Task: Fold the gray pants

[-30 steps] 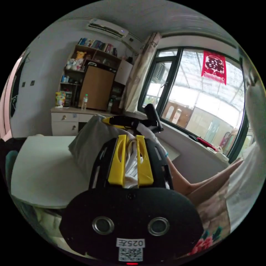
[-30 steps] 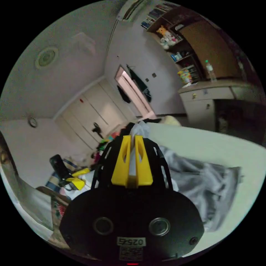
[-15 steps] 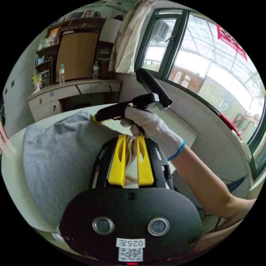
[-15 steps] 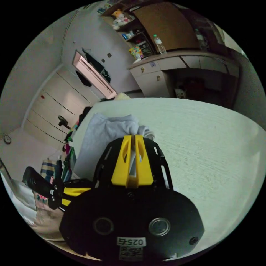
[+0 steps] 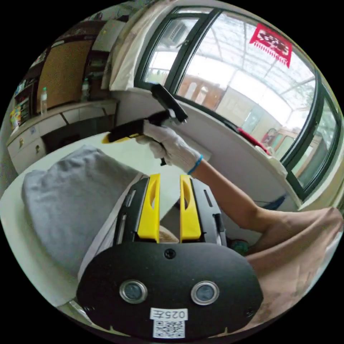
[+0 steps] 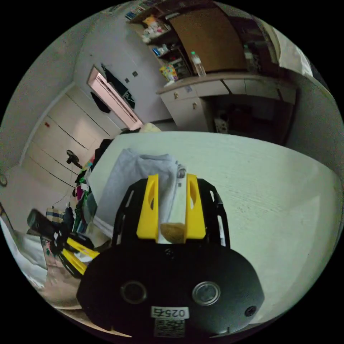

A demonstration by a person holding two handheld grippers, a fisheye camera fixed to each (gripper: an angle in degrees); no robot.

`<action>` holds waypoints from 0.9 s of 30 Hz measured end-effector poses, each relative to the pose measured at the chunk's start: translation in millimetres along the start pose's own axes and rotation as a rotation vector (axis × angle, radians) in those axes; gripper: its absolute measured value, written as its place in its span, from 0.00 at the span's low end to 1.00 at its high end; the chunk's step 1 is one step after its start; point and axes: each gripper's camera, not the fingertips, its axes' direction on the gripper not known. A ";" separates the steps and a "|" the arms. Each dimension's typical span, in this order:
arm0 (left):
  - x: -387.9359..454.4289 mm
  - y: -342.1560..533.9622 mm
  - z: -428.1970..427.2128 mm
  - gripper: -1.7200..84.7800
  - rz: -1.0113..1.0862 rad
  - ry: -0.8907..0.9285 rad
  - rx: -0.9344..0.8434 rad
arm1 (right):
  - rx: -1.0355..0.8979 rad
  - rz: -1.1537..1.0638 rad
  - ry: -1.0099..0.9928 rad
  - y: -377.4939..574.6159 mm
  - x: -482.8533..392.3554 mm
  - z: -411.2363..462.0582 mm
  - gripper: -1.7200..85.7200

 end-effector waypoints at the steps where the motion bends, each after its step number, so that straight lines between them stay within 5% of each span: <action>1: -4.6 9.7 -30.4 0.06 0.003 -0.089 0.059 | 0.045 -0.048 -0.018 12.4 -21.5 -12.2 0.14; 5: -39.5 38.2 -78.0 0.04 -0.122 -0.334 0.066 | 0.137 -0.126 0.078 50.9 -80.6 -20.4 0.03; 9: -92.1 72.0 -35.7 0.04 -0.224 -0.215 -0.210 | -0.220 -0.184 0.535 67.5 -95.3 52.0 0.01; 10: -100.5 84.0 -31.7 0.04 -0.264 -0.175 -0.138 | -0.167 -0.196 0.557 73.2 -95.0 54.8 0.01; 14: -101.6 87.0 -39.7 0.05 -0.314 -0.155 -0.093 | -0.154 -0.176 0.481 68.8 -88.1 44.6 0.01; 19: -93.2 102.9 -64.1 0.14 -0.423 -0.236 -0.012 | 0.119 -0.071 0.146 72.9 -65.4 -20.0 0.04; 22: -101.8 111.2 -44.8 0.16 -0.490 -0.108 -0.077 | -0.003 -0.039 0.016 66.3 -47.1 -6.4 0.16; 27: -96.9 98.2 -38.5 0.10 -0.440 -0.150 -0.103 | -0.161 0.056 -0.010 73.6 -20.6 45.8 0.16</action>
